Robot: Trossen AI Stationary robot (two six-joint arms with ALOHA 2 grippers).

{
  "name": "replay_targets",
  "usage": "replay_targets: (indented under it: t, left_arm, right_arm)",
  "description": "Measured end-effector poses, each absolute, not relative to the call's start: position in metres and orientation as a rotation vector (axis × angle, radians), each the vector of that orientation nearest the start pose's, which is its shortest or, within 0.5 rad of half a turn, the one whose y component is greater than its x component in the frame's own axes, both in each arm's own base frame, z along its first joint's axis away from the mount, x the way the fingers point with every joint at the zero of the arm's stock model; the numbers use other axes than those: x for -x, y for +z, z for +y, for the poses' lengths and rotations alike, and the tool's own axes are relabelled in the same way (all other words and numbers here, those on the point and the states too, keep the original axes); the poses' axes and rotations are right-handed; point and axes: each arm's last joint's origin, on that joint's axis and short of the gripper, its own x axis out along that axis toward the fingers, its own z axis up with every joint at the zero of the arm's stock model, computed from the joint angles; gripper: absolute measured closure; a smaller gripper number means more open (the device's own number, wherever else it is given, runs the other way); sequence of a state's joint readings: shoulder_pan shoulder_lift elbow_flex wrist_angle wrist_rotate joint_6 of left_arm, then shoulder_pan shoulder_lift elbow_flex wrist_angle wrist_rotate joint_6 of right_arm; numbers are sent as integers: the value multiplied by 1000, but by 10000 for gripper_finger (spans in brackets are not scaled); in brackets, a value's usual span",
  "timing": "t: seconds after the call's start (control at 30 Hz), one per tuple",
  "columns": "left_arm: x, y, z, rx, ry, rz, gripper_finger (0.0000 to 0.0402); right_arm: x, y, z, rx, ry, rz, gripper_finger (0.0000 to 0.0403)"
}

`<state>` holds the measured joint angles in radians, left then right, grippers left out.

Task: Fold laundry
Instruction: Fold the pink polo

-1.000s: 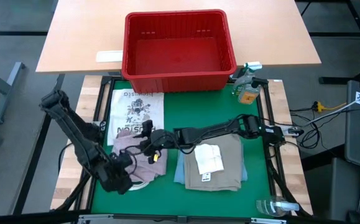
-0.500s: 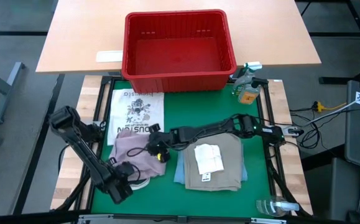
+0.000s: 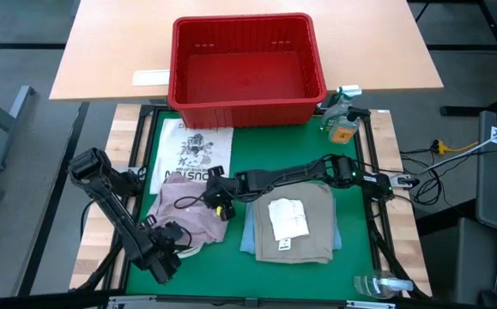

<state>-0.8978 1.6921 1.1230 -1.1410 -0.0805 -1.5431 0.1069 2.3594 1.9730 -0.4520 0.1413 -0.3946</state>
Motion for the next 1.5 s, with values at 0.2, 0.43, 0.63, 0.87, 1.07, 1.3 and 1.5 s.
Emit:
replay_targets:
  t: [0.2,0.43,0.63,0.87,1.07,1.3,1.5]
  left_arm:
    - [-182,228,-225,335,591,1356,273]
    - [-183,245,-229,341,620,1223,273]
    - [-183,246,-220,307,702,1230,273]
    - [-180,234,-210,315,819,1223,273]
    - [-177,219,-209,354,836,1210,273]
    - [-168,193,-200,388,931,1247,273]
    - [-163,178,-204,428,861,1402,273]
  right_arm:
    - [-516,206,70,485,165,801,210]
    - [-509,223,119,509,260,737,210]
    - [-498,218,154,543,331,739,210]
    - [-493,202,160,517,334,783,210]
    - [-487,181,159,480,352,851,210]
    - [-478,160,159,441,450,907,210]
    - [-471,143,156,449,448,959,210]
